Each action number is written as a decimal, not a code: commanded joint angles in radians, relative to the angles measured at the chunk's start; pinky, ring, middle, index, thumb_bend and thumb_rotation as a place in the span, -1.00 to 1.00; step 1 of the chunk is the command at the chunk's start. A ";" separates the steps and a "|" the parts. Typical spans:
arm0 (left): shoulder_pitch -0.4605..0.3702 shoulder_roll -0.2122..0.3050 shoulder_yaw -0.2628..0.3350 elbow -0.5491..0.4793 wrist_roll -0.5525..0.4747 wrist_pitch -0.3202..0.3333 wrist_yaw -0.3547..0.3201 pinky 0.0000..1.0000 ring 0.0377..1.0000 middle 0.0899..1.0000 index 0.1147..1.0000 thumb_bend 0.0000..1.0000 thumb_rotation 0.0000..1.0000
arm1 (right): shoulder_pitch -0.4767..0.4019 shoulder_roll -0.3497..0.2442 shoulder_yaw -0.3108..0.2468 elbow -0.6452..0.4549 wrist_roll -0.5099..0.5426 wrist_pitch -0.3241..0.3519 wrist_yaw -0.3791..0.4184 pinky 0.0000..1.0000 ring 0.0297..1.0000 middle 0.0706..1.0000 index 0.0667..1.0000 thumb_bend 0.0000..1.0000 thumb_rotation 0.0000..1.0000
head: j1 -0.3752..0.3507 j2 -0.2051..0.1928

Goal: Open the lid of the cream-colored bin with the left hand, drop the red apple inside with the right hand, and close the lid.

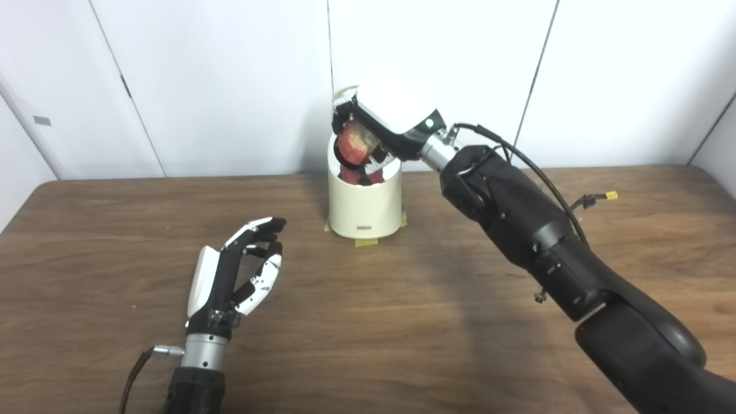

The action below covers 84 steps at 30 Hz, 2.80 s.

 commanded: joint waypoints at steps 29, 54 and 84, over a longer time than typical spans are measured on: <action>-0.005 -0.006 -0.011 0.020 0.005 -0.022 0.009 0.25 0.43 0.45 0.42 -0.54 0.15 | -0.041 -0.006 -0.032 0.035 0.030 -0.062 -0.247 -0.53 -0.38 0.08 -0.05 0.73 -0.53 | 0.001 -0.007; -0.028 0.000 -0.011 0.074 0.009 -0.057 0.031 0.22 0.40 0.43 0.42 -0.52 0.12 | 0.365 -0.017 -0.293 -0.327 0.396 -0.083 -0.190 -0.48 -0.38 -0.15 -0.09 0.04 -1.00 | -0.003 -0.034; -0.037 0.017 0.003 0.098 0.014 -0.064 0.052 0.22 0.40 0.42 0.40 -0.52 -0.09 | 0.685 0.029 -0.409 -0.224 0.550 -0.181 -0.189 0.19 0.40 0.42 0.41 -0.51 0.05 | -0.001 -0.034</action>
